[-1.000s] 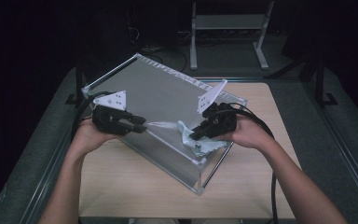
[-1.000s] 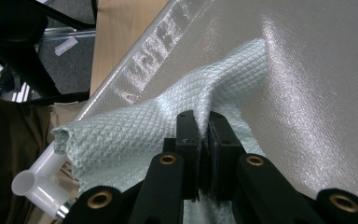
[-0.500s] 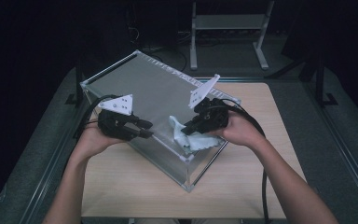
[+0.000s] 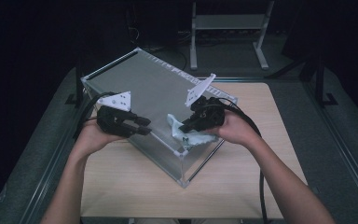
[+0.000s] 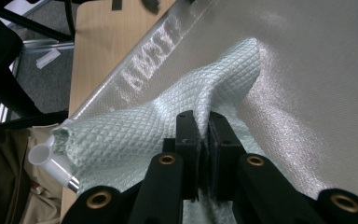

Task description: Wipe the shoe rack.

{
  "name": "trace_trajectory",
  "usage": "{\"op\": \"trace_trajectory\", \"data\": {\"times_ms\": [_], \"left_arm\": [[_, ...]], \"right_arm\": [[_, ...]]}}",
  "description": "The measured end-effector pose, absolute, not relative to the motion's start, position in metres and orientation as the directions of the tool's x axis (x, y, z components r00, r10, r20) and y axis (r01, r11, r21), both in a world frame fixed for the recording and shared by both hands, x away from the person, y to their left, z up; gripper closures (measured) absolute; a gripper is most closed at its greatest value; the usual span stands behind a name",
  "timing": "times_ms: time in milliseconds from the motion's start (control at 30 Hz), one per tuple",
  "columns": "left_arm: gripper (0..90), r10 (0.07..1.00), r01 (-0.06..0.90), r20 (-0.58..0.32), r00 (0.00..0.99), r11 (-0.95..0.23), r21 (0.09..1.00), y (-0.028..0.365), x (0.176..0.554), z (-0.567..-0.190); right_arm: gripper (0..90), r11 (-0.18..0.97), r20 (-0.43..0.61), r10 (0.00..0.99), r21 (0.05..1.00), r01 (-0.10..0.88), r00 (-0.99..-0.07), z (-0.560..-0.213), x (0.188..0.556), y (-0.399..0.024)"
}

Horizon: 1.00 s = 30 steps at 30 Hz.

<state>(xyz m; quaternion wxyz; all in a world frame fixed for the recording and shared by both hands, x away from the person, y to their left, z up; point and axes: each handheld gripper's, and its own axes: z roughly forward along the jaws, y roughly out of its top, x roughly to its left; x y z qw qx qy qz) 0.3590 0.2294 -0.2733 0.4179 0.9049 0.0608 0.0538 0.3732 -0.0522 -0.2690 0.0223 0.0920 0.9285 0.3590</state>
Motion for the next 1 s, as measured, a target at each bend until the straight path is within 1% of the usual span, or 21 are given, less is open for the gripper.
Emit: {"op": "trace_trajectory", "data": {"times_ms": [33,67,100,133,200,333,367,467,633,700,767,833,867,1000], "left_arm": [[63.6,0.155,0.065,0.047,0.987,-0.643,0.763,0.229,0.359,-0.273],[63.5,0.127,0.049,0.042,0.991,-0.635,0.771,0.223,0.354,-0.273],[63.5,0.127,0.049,0.042,0.991,-0.635,0.771,0.223,0.354,-0.273],[63.4,0.106,0.032,0.048,0.993,-0.642,0.766,0.216,0.350,-0.274],[63.0,0.092,0.022,0.050,0.994,-0.654,0.756,0.210,0.345,-0.275],[62.9,0.099,0.022,0.058,0.993,-0.656,0.754,0.206,0.343,-0.278],[64.4,0.103,0.018,0.066,0.992,-0.661,0.750,0.205,0.343,-0.278],[65.6,0.108,0.025,0.065,0.992,-0.671,0.741,0.203,0.345,-0.277],[65.3,0.123,0.028,0.076,0.990,-0.680,0.733,0.206,0.353,-0.276],[65.0,0.146,0.053,0.061,0.987,-0.665,0.745,0.211,0.364,-0.278],[64.5,0.151,0.061,0.054,0.987,-0.662,0.747,0.212,0.368,-0.278],[62.5,0.148,0.070,0.039,0.988,-0.661,0.747,0.211,0.370,-0.277],[62.3,0.124,0.059,0.029,0.992,-0.654,0.754,0.210,0.368,-0.276],[61.6,0.089,0.032,0.035,0.995,-0.656,0.754,0.204,0.360,-0.276]], "right_arm": [[83.8,0.725,0.025,0.187,0.671,0.155,-0.982,-0.269,0.373,-0.052],[83.8,0.709,0.031,0.189,0.687,0.158,-0.982,-0.266,0.371,-0.057],[83.8,0.709,0.031,0.189,0.687,0.158,-0.982,-0.266,0.371,-0.057],[83.8,0.705,0.031,0.184,0.692,0.154,-0.982,-0.263,0.367,-0.063],[83.8,0.699,0.035,0.172,0.700,0.146,-0.985,-0.260,0.362,-0.068],[83.7,0.701,0.028,0.169,0.699,0.140,-0.985,-0.259,0.351,-0.077],[83.7,0.707,0.021,0.164,0.695,0.132,-0.986,-0.262,0.344,-0.082],[83.7,0.702,0.019,0.174,0.699,0.137,-0.985,-0.265,0.340,-0.084],[83.8,0.699,0.013,0.178,0.702,0.136,-0.984,-0.266,0.345,-0.081],[83.7,0.696,0.004,0.194,0.705,0.140,-0.981,-0.266,0.352,-0.077],[83.7,0.695,-0.001,0.199,0.705,0.140,-0.980,-0.266,0.354,-0.076],[83.7,0.694,0.001,0.199,0.706,0.142,-0.980,-0.266,0.357,-0.075],[83.7,0.689,-0.004,0.192,0.712,0.132,-0.981,-0.266,0.354,-0.077],[83.7,0.673,-0.004,0.184,0.729,0.123,-0.983,-0.266,0.346,-0.085]]}}
